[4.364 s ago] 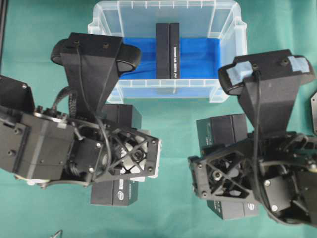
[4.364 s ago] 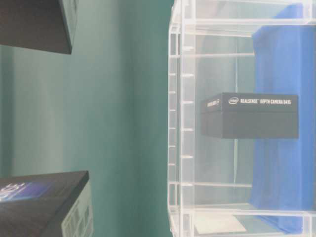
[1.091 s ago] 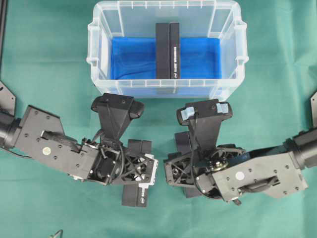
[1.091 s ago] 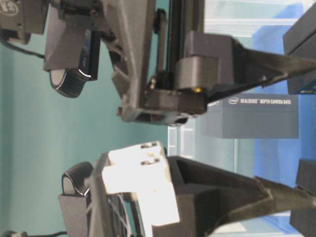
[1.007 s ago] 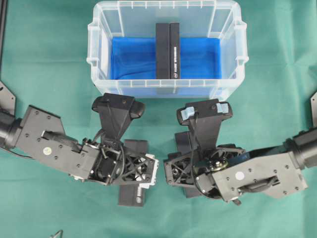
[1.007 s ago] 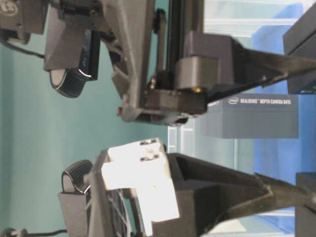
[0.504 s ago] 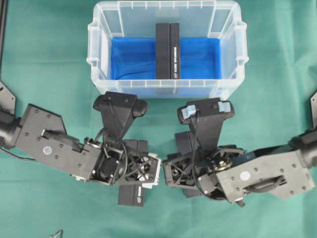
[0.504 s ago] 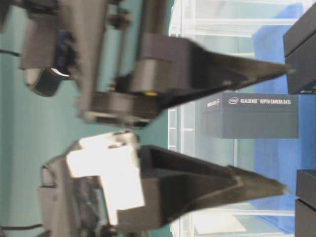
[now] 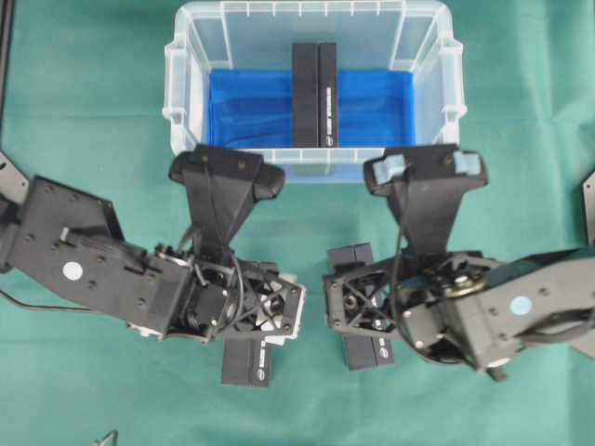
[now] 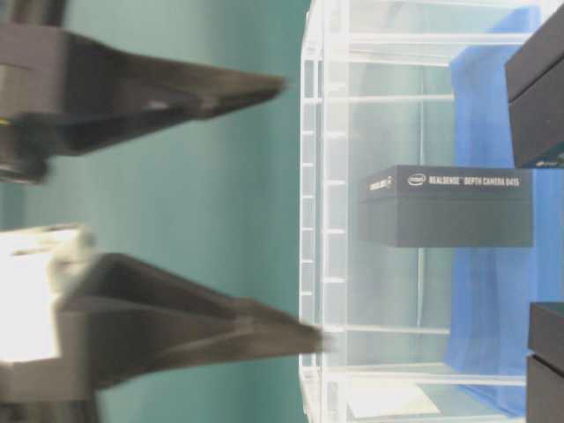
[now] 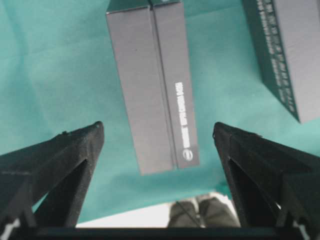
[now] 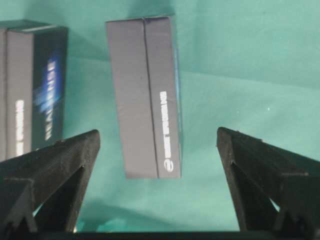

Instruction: Take the box out of the case with both arms.

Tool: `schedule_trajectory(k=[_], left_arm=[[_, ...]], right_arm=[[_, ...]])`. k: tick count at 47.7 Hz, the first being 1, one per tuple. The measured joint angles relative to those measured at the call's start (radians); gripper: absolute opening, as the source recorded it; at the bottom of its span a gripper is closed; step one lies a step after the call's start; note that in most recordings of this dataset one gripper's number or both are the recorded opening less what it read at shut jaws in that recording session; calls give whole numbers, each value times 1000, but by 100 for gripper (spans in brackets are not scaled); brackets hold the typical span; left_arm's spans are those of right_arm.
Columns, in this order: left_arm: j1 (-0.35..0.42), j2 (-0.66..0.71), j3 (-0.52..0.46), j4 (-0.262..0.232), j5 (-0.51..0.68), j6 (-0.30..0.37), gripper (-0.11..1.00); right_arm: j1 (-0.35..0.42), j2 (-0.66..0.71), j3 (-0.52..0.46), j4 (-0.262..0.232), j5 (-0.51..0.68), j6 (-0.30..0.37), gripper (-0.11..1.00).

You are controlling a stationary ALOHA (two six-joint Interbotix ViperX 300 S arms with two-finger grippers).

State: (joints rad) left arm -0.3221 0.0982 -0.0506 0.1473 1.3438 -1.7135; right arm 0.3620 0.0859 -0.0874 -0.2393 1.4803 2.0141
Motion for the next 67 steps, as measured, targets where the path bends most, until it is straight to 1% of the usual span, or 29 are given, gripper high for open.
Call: schedule_trajectory(k=[7,15,19,25,30,37,46,67], left_arm=[[8,-8,-75,0,89,26,85],[14,-11,-161,2,179,49,85],[17,-11,-199,0,212,60,85],[20,-11,-252,5,255,78,85],[26,-11,-268,8,272,81,85],[32,-11,-268,9,273,83,85],[34,-11,-268,11,275,84,85],[40,-11,-268,15,275,101,85]], right_arm=[[-2,-15,-31,0,12,-29,92],[0,-23,-83,0,64,-92,92],[-2,-23,-120,0,124,-124,92],[-5,-23,-184,-2,244,-163,92],[-6,-23,-202,-2,305,-192,92],[-8,-23,-202,-3,304,-206,92],[-15,-23,-202,-5,253,-209,92],[-17,-23,-202,-8,244,-209,91]])
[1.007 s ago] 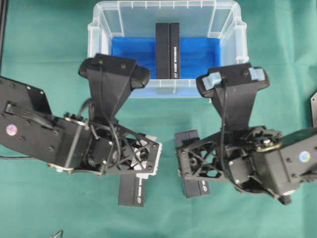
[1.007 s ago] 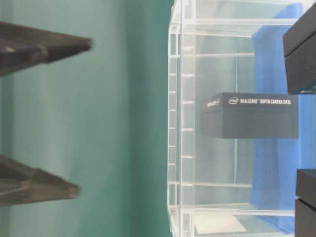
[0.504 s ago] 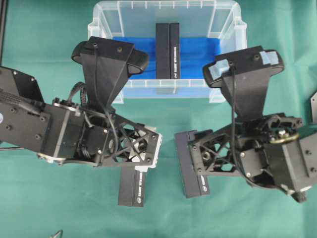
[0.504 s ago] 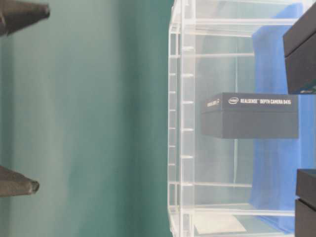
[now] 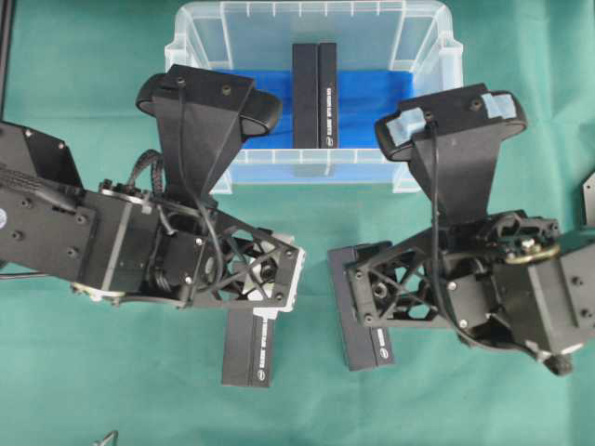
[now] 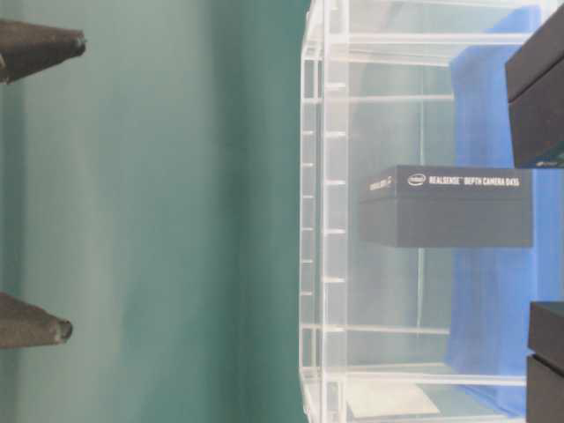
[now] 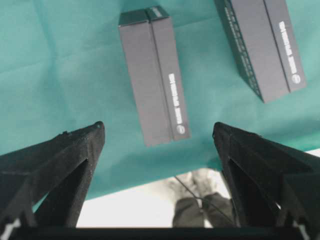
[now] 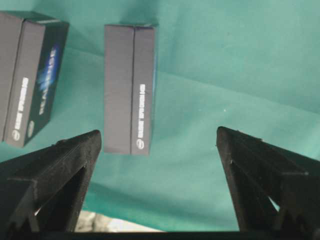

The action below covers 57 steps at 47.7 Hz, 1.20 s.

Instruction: Take the box out of the case with both arms.

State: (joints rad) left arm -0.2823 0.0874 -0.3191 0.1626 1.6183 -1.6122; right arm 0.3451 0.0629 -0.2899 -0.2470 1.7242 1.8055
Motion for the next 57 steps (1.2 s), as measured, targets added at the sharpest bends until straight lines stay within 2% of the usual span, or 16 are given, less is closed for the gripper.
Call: schedule_trajectory(k=[14,22,30,43,57], left_arm=[[2,-5,6,0,0,9,85],[0,-63,66,0,12,8,85],[-11,-147,160,0,18,-3,85],[-44,-287,341,-5,18,-94,85],[-135,-495,566,-8,18,-267,85]], right_arm=[[0,0,0,3,11,-25,91],[6,-21,14,9,57,-34,90],[28,-77,74,17,94,-34,88],[40,-222,238,49,103,-14,87],[63,-405,413,51,86,34,87]])
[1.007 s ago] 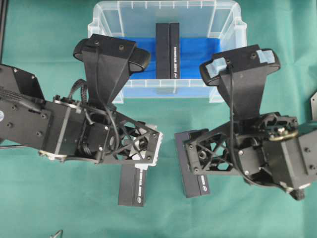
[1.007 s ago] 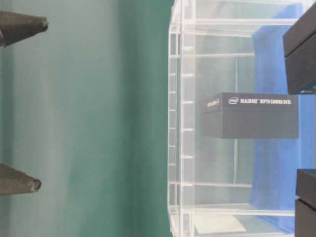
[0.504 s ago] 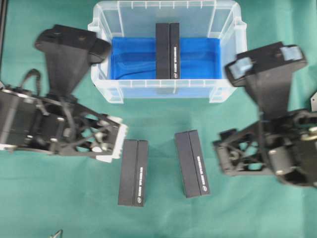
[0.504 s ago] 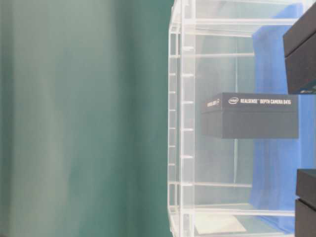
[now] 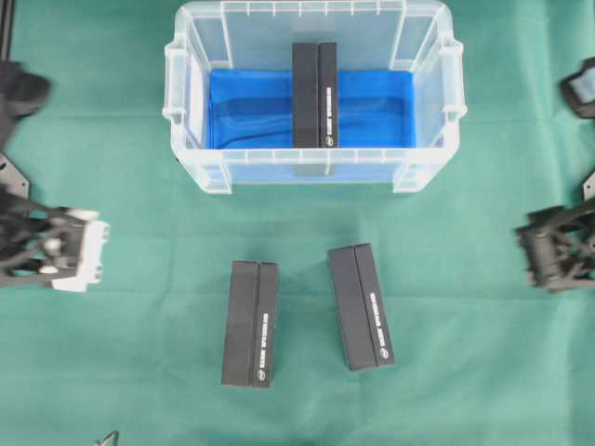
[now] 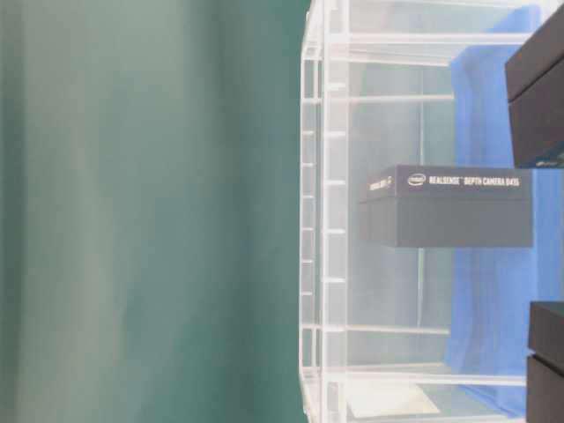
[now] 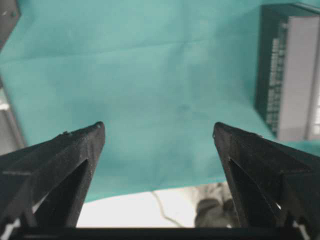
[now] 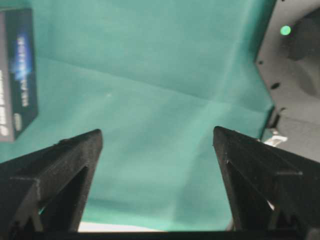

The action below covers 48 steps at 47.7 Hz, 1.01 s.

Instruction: Take the box out of the case with both arms.

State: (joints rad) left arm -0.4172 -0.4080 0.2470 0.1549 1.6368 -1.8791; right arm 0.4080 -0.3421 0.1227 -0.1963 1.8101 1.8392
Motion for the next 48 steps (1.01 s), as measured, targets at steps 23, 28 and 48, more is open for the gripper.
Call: schedule_trajectory(k=[23,28,48], left_arm=[[-48,-67,71,3,0,-80,85],[-48,-61,71,3,-2,-80,85],[-48,-60,71,3,-3,-80,85]], right_arm=[[15,-51,100,0,-132,-2,87],[14,-51,103,0,-143,-2,87],[15,-51,103,-2,-147,-2,87]])
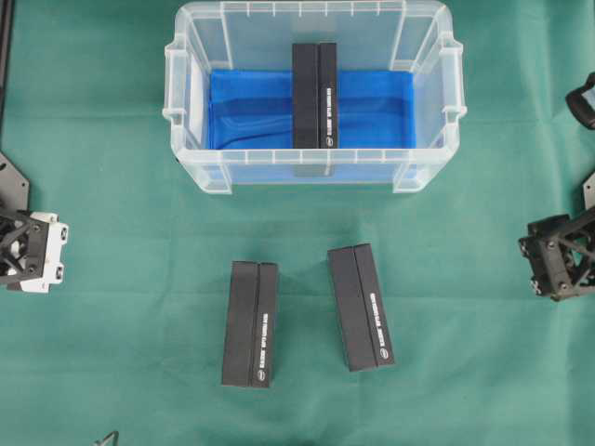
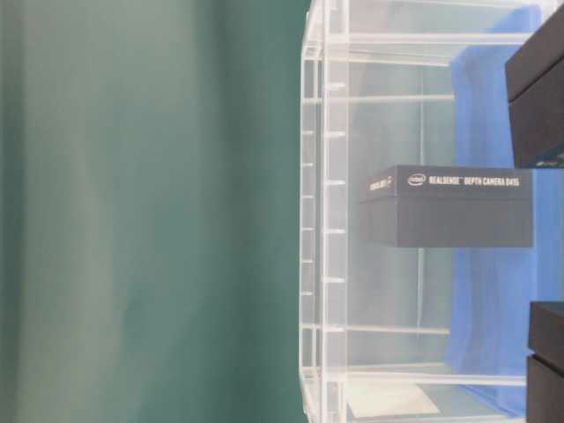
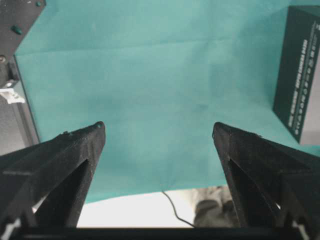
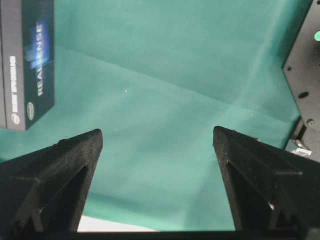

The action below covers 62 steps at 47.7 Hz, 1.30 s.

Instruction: Take the box out of the case with both arms.

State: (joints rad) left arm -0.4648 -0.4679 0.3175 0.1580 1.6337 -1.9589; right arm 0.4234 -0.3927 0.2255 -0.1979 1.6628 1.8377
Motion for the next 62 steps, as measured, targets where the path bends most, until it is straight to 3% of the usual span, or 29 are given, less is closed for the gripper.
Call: schedule_trajectory(k=[11,19,24,38,50,62], left_arm=[[2,-2,0,2,-3,2,85],[54,-23,14,2,-2,41,85],[107,-44,28,2,0,91,85],[299,-89,48,2,2,270,84],[480,-86,46,3,-2,466,84],[660,-83,48,3,-44,603,84]], right_arm=[[-6,0,0,-5,2,-6,87],[-83,-5,5,-20,0,-40,87],[-155,-12,11,-29,0,-104,87],[-370,-17,11,-32,0,-370,87],[-552,-21,12,-32,0,-581,87],[-738,-28,12,-32,-26,-733,87]])
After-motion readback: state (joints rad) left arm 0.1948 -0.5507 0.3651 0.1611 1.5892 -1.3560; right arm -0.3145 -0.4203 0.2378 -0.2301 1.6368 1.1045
